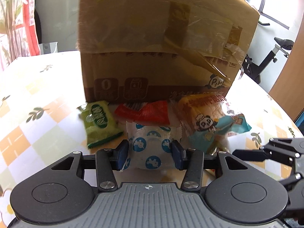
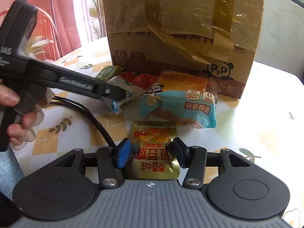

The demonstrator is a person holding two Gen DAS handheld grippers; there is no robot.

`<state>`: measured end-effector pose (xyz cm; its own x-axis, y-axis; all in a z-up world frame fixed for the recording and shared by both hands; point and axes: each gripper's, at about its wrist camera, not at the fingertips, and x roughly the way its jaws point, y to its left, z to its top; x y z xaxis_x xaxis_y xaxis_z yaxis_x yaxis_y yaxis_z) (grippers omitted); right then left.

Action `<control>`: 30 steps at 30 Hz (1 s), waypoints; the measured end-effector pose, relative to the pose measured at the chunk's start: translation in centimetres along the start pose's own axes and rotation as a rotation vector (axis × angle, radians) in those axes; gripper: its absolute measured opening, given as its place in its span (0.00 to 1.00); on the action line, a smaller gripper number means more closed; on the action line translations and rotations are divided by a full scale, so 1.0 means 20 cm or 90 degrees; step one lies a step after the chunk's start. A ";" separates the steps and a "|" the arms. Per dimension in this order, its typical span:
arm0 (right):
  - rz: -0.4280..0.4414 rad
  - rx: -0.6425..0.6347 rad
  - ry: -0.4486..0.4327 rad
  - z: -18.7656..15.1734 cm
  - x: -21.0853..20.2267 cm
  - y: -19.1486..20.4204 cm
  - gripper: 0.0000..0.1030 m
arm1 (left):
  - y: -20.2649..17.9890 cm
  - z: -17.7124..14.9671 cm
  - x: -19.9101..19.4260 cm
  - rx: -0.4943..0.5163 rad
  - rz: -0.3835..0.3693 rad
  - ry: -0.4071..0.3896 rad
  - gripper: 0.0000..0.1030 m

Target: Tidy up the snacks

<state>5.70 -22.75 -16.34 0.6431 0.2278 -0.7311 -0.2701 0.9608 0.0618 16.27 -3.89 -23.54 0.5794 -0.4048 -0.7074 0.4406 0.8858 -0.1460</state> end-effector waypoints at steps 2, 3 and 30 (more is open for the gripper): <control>-0.003 -0.002 0.005 0.01 0.01 0.00 0.53 | 0.02 -0.02 -0.02 -0.006 0.000 0.001 0.49; -0.008 -0.003 0.008 0.02 0.01 0.00 0.53 | 0.02 -0.03 -0.04 -0.008 0.002 0.002 0.49; 0.005 -0.001 -0.026 0.04 -0.06 0.01 0.42 | 0.08 -0.14 -0.31 -0.050 0.027 -0.028 0.47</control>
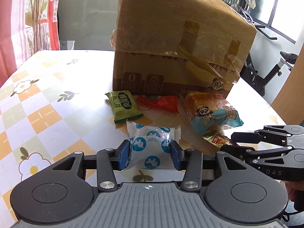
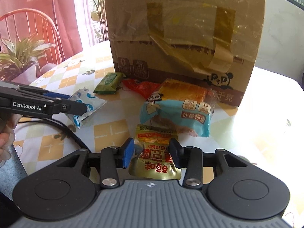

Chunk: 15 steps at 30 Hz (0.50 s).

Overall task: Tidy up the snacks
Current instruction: 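Lift the white packet with left tool while right tool holds gold bag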

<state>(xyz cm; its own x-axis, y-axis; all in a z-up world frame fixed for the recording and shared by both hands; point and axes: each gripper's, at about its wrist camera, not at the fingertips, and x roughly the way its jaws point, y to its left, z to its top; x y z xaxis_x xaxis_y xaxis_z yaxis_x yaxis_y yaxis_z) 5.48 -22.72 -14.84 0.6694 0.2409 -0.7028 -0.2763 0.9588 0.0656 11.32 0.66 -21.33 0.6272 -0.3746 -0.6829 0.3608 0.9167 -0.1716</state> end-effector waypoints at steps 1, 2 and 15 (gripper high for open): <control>0.002 -0.001 -0.002 0.00 -0.01 0.00 0.41 | 0.00 0.00 0.00 -0.002 0.000 0.000 0.47; 0.004 -0.001 -0.002 0.00 -0.01 0.00 0.41 | 0.00 0.00 0.00 -0.004 0.000 0.000 0.47; 0.013 -0.018 -0.036 0.02 -0.08 0.05 0.41 | -0.01 0.00 -0.06 0.002 -0.005 -0.021 0.47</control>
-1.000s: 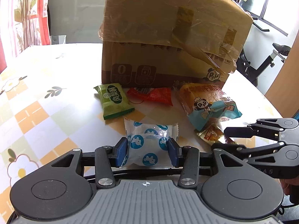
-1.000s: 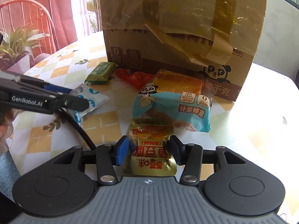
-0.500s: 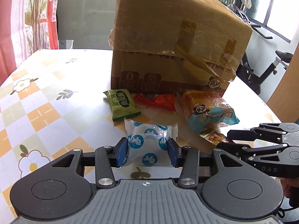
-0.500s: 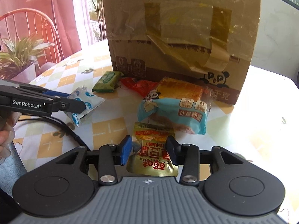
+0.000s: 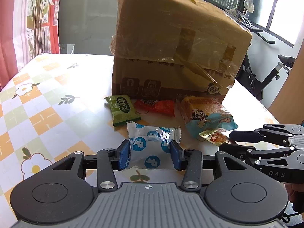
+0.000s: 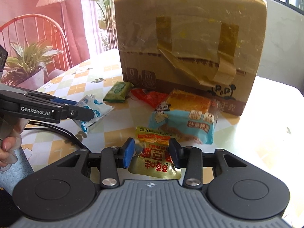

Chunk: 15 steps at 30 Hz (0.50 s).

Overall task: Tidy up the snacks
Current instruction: 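Lift the white packet with left tool while right tool holds gold bag, then carry both held snacks over the box and open both tools inside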

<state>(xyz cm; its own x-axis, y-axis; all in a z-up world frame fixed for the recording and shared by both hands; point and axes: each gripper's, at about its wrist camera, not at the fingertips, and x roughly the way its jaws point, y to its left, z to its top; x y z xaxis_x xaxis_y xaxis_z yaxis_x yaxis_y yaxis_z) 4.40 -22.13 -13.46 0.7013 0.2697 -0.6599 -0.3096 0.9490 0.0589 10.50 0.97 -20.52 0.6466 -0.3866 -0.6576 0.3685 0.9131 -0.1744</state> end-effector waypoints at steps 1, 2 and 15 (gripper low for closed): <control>0.000 -0.006 -0.008 0.01 -0.02 0.01 0.41 | -0.01 0.01 -0.01 0.003 0.000 -0.004 0.47; -0.001 -0.013 -0.016 0.02 -0.03 0.02 0.41 | -0.01 0.02 -0.02 0.006 0.001 -0.008 0.47; -0.013 -0.076 -0.141 0.29 -0.21 0.03 0.41 | -0.03 0.31 -0.18 0.033 0.002 -0.114 0.47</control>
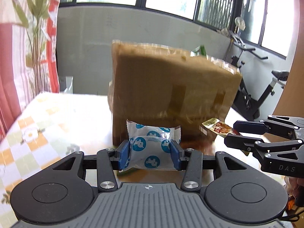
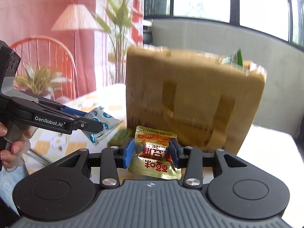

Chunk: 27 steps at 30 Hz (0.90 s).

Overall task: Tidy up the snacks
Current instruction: 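Carry both held snacks over the box and open both tools inside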

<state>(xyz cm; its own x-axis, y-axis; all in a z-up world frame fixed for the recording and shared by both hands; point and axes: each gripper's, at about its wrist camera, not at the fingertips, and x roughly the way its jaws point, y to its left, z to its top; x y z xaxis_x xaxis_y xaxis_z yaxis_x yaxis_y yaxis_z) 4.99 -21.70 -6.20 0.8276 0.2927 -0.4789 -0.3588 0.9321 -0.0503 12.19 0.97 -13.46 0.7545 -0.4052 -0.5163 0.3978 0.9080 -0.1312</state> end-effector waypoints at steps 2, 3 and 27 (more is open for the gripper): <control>-0.005 -0.012 -0.024 0.08 -0.01 -0.02 0.41 | 0.00 0.09 -0.01 0.002 -0.002 -0.027 0.47; -0.007 -0.015 -0.035 0.12 -0.02 -0.04 0.41 | 0.00 0.14 -0.02 0.005 -0.003 -0.039 0.47; -0.088 0.064 -0.006 0.57 0.46 -0.68 0.43 | -0.15 0.88 0.61 0.026 0.025 -0.052 0.63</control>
<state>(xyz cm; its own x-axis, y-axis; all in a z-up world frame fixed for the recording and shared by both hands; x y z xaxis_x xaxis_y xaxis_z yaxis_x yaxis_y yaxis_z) 22.41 -29.23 -0.02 0.8704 0.1621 -0.4649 -0.1966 0.9801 -0.0264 29.29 -8.55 -4.48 0.8093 -0.3775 -0.4501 0.3865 0.9192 -0.0761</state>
